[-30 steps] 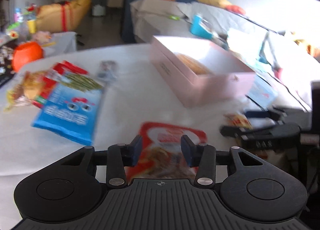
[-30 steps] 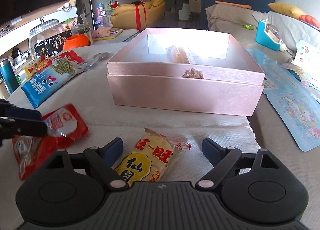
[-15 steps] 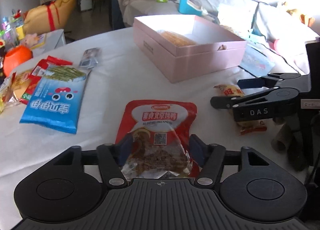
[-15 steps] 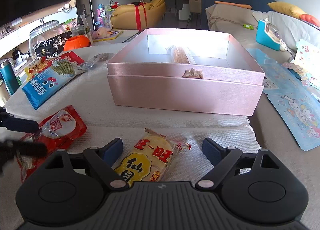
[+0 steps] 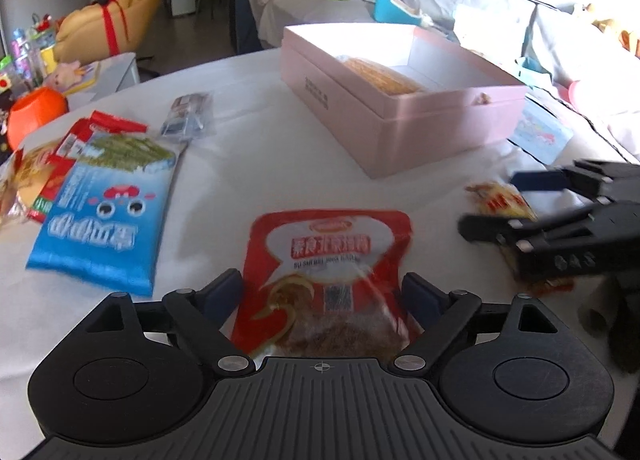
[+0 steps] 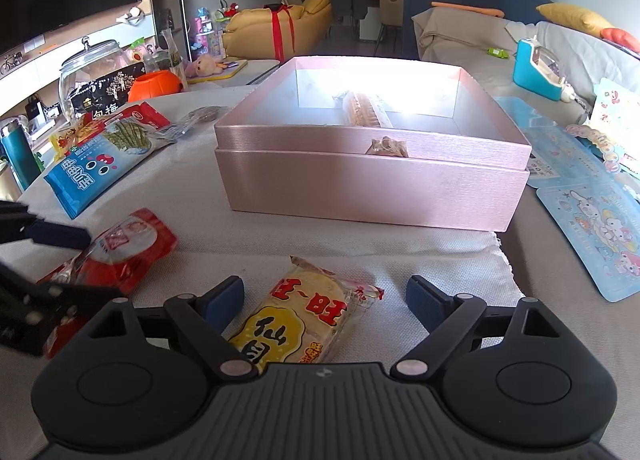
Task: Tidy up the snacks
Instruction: 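Lift the red pouch off the table with the left tool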
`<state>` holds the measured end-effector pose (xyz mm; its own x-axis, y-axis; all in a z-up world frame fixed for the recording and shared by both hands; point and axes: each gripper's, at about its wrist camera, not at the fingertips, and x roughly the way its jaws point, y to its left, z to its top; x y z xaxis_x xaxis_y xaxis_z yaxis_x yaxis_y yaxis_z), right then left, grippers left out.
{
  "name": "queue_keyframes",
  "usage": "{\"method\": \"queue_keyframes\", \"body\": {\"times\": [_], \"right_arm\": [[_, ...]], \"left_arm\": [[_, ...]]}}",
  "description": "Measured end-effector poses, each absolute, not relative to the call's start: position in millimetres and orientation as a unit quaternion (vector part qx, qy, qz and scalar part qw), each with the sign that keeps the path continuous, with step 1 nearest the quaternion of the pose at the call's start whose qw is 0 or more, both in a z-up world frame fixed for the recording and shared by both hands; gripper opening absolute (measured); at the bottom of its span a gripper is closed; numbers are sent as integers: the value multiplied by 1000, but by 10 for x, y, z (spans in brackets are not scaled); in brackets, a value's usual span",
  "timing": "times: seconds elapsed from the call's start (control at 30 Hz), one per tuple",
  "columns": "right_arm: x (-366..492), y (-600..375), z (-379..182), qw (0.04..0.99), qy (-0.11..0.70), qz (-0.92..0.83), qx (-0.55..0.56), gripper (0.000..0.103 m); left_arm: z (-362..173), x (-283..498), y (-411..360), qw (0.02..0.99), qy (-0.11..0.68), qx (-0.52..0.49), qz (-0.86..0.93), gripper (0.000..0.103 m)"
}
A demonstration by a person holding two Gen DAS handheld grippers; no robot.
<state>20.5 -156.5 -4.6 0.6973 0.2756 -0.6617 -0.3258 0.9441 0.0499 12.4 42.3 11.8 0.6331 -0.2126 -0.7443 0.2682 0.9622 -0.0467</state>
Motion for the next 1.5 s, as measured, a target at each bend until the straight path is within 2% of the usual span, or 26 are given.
{"method": "queue_keyframes", "body": {"times": [0.33, 0.37, 0.43, 0.57, 0.73, 0.77, 0.8, 0.83, 1.07, 1.37, 1.5], "right_arm": [[203, -1560, -46, 920, 353, 164, -35, 89], [206, -1564, -45, 920, 353, 164, -34, 89], [204, -1561, -46, 920, 353, 164, -33, 89], [208, -1565, -32, 920, 352, 167, -32, 89], [209, -1574, -30, 920, 352, 169, -28, 89], [214, -1587, -32, 920, 352, 169, -28, 89], [216, -1592, -33, 920, 352, 169, -28, 89], [216, -1594, -34, 920, 352, 169, -28, 89], [217, -1592, -34, 920, 352, 169, -28, 89], [216, -1589, -34, 920, 352, 169, -27, 89], [217, -1595, -35, 920, 352, 169, -27, 89]], "left_arm": [[124, 308, 562, 904, 402, -28, -139, 92], [118, 284, 569, 907, 398, -29, -137, 90], [134, 225, 571, 911, 394, -26, -119, 78], [214, 90, 669, 907, 402, -70, -104, 71], [358, -174, 666, 916, 385, -63, -93, 60], [391, -210, 672, 918, 381, -63, -92, 54], [436, -245, 676, 922, 373, -59, -84, 28], [478, -259, 681, 924, 370, -55, -77, 12], [423, -213, 705, 906, 403, -83, -94, 17], [381, -260, 262, 911, 398, 19, -107, 18], [393, -244, 206, 909, 400, 16, -120, 19]]}}
